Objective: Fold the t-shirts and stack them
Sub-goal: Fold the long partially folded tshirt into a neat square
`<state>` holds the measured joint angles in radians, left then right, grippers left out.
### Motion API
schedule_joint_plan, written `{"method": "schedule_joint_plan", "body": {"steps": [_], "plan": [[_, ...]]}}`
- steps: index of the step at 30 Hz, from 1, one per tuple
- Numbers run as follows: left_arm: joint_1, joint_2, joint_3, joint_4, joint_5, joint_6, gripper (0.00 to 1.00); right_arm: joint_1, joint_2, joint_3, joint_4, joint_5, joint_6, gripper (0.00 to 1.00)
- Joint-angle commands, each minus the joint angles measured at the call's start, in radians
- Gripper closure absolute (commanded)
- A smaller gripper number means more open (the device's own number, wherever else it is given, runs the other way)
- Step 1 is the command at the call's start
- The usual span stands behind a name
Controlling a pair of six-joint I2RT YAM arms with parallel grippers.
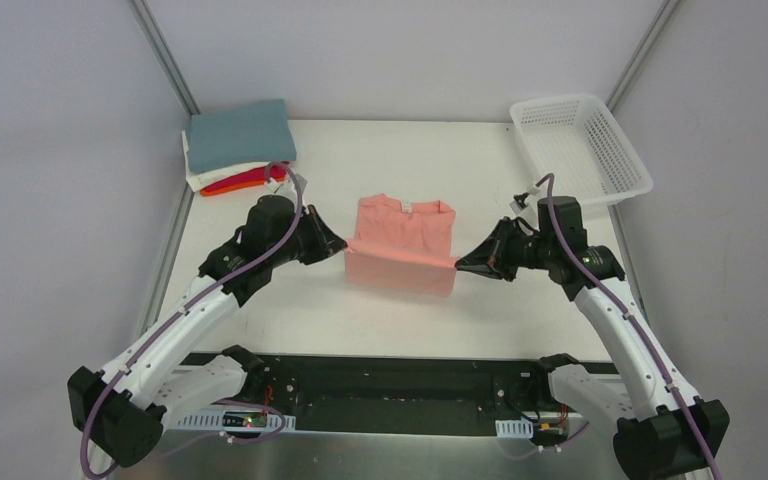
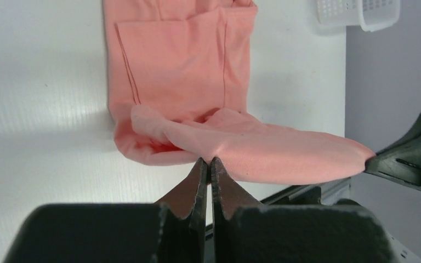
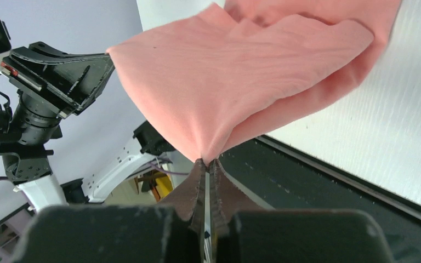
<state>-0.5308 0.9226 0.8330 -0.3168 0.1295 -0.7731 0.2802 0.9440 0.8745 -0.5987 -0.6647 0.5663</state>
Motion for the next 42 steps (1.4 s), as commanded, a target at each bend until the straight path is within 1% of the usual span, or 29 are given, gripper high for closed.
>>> {"method": "schedule_joint_plan", "body": {"steps": [1, 8, 12, 16, 23, 28, 34, 42], "plan": [[0.010, 0.090, 0.128, 0.013, -0.163, 0.077, 1.00, -0.032, 0.054, 0.075, 0.064, 0.060, -0.014, 1.00], [0.052, 0.256, 0.254, 0.031, -0.182, 0.115, 1.00, -0.094, 0.164, 0.122, 0.169, 0.066, -0.006, 1.00], [0.093, 0.360, 0.314, 0.049, -0.133, 0.128, 1.00, -0.117, 0.245, 0.141, 0.211, 0.067, 0.000, 1.00], [0.122, 0.461, 0.373, 0.058, -0.131, 0.142, 1.00, -0.144, 0.313, 0.141, 0.255, 0.048, 0.006, 1.00], [0.169, 0.644, 0.477, 0.067, -0.034, 0.156, 1.00, -0.193, 0.441, 0.156, 0.334, 0.038, 0.022, 1.00], [0.192, 0.760, 0.543, 0.069, 0.008, 0.157, 1.00, -0.205, 0.556, 0.183, 0.363, 0.020, 0.014, 1.00], [0.212, 0.884, 0.607, 0.069, 0.052, 0.157, 1.00, -0.208, 0.699, 0.215, 0.462, -0.014, 0.043, 1.00], [0.243, 1.005, 0.665, 0.068, 0.116, 0.149, 1.00, -0.209, 0.857, 0.283, 0.488, -0.009, 0.057, 1.00]]}}
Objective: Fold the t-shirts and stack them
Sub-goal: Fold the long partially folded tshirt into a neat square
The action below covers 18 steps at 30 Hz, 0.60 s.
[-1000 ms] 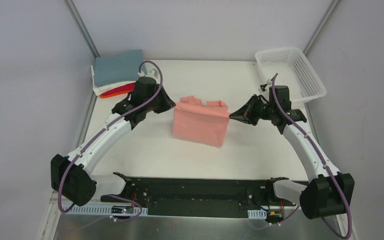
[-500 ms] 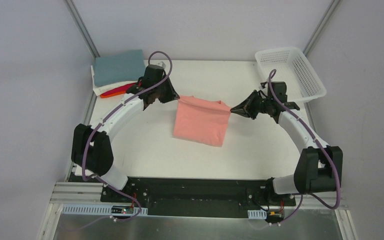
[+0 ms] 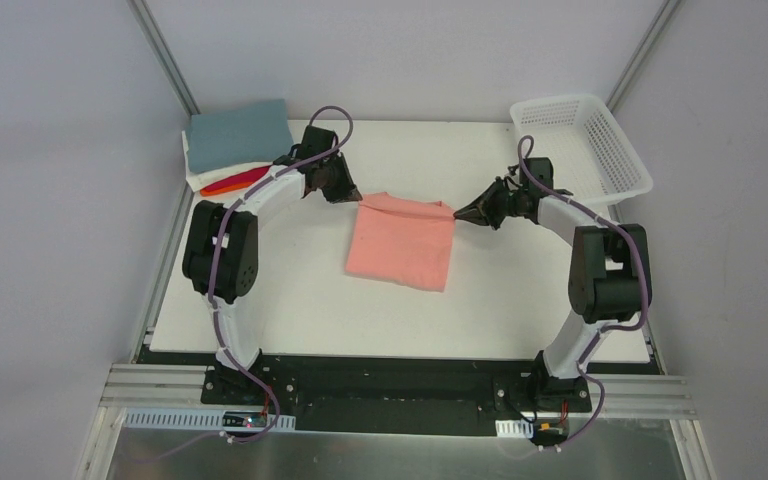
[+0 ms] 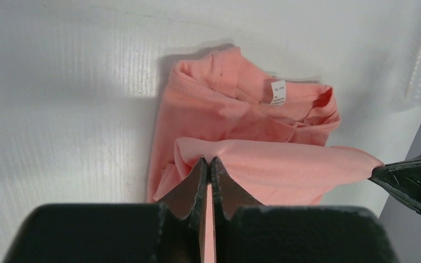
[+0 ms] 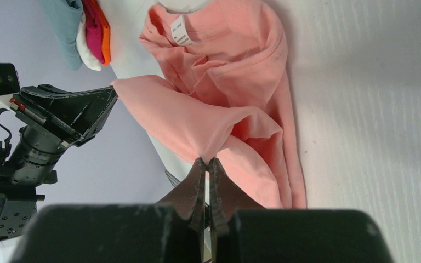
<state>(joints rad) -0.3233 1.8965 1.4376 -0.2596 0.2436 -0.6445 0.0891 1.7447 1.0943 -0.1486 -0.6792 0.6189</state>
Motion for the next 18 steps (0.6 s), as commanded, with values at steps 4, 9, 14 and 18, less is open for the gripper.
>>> {"method": "schedule_joint_plan", "body": {"steps": [4, 9, 14, 18], "plan": [[0.046, 0.070, 0.093, 0.011, 0.039, 0.024, 0.66, -0.032, 0.118, 0.110, 0.046, 0.012, 0.009, 0.88], [0.049, 0.033, 0.110, 0.007, 0.092, 0.037, 0.06, -0.034, 0.067, 0.124, 0.053, 0.029, 0.004, 0.01], [0.032, -0.039, 0.065, 0.008, 0.215, 0.041, 0.01, -0.008, -0.074, 0.044, 0.054, 0.054, 0.000, 0.00], [-0.021, -0.039, 0.056, 0.013, 0.302, 0.052, 0.01, 0.046, -0.136, -0.005, 0.072, 0.050, 0.001, 0.00]]}}
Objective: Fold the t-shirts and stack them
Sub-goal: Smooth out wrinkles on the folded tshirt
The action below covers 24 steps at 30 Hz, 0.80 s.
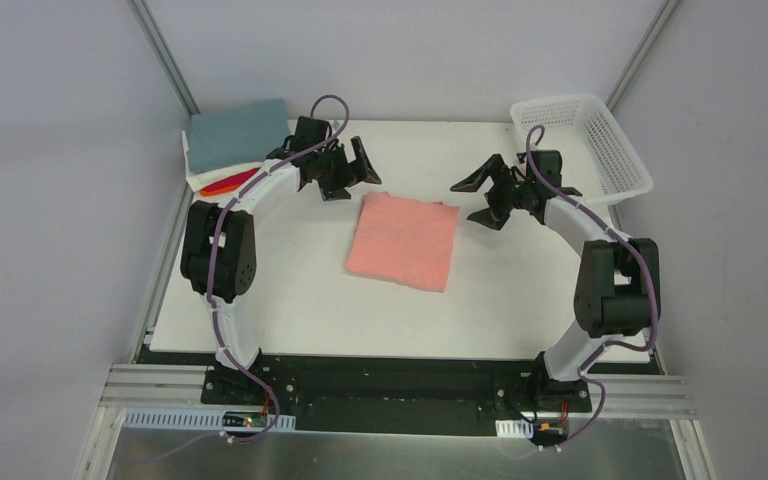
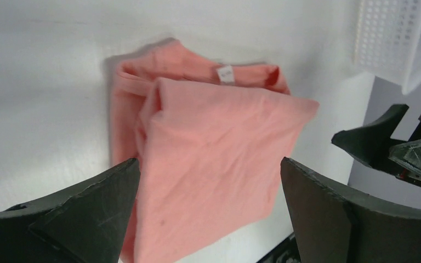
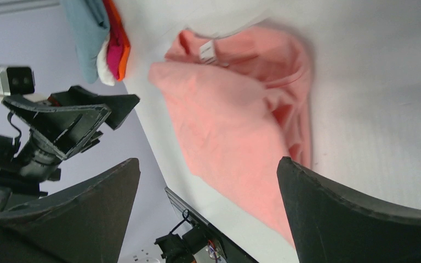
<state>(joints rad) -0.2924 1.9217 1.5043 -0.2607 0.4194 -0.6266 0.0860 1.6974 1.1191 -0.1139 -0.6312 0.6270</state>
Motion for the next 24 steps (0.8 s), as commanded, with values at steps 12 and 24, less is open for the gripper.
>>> {"method": "schedule_joint_plan", "body": {"steps": [12, 24], "plan": [[-0.081, 0.183, 0.163, 0.016, 0.081, 0.047, 0.01, 0.107, 0.149, 0.101, 0.218, 0.048, 0.047, 0.01], [-0.063, 0.353, 0.174, -0.002, 0.023, 0.018, 0.01, 0.102, 0.405, 0.177, 0.158, 0.118, 0.010, 0.00]]}}
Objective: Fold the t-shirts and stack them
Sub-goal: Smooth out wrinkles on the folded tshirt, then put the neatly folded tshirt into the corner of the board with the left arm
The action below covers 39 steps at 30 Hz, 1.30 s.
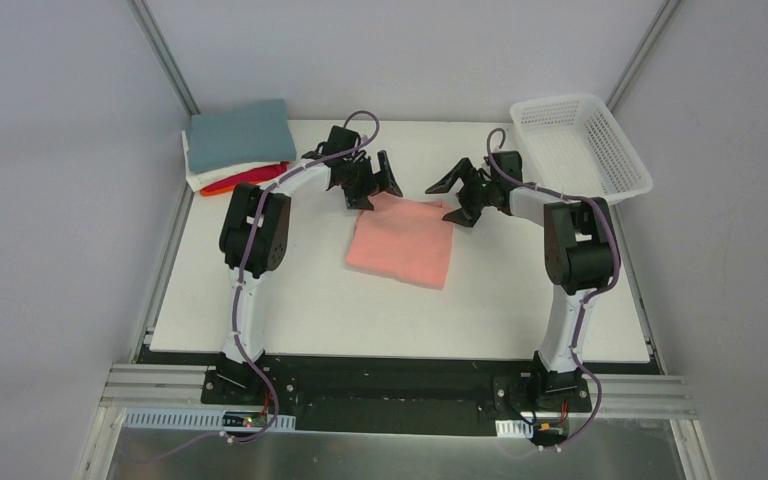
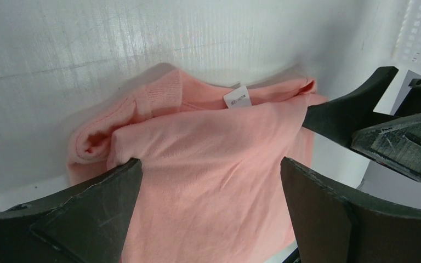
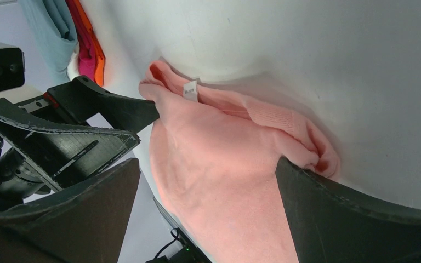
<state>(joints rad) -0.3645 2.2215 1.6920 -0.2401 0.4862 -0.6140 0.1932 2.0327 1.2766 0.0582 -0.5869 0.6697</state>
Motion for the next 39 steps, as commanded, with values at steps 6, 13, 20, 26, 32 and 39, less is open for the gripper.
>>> {"method": "schedule_joint_plan", "body": {"steps": [6, 13, 20, 26, 32, 39], "plan": [[0.010, -0.050, -0.134, -0.024, -0.101, -0.005, 0.01, -0.012, 0.039, 0.044, -0.078, 0.083, -0.070, 0.01], [0.001, -0.263, -0.123, -0.037, -0.105, 0.051, 0.01, -0.012, -0.202, 0.057, -0.220, 0.146, -0.157, 0.00], [-0.007, -0.449, -0.243, -0.091, -0.203, 0.127, 0.01, -0.013, -0.581, -0.178, -0.271, 0.347, -0.183, 0.01], [-0.006, -0.480, -0.367, -0.125, -0.268, 0.128, 0.01, -0.055, -0.875, -0.426, -0.283, 0.466, -0.084, 0.00], [-0.005, -0.388, -0.361, -0.130, -0.234, 0.100, 0.01, -0.082, -1.064, -0.564, -0.291, 0.458, -0.097, 0.00], [-0.009, -0.268, -0.335, -0.130, -0.184, 0.076, 0.13, -0.083, -1.106, -0.563, -0.402, 0.475, -0.139, 0.01]]}}
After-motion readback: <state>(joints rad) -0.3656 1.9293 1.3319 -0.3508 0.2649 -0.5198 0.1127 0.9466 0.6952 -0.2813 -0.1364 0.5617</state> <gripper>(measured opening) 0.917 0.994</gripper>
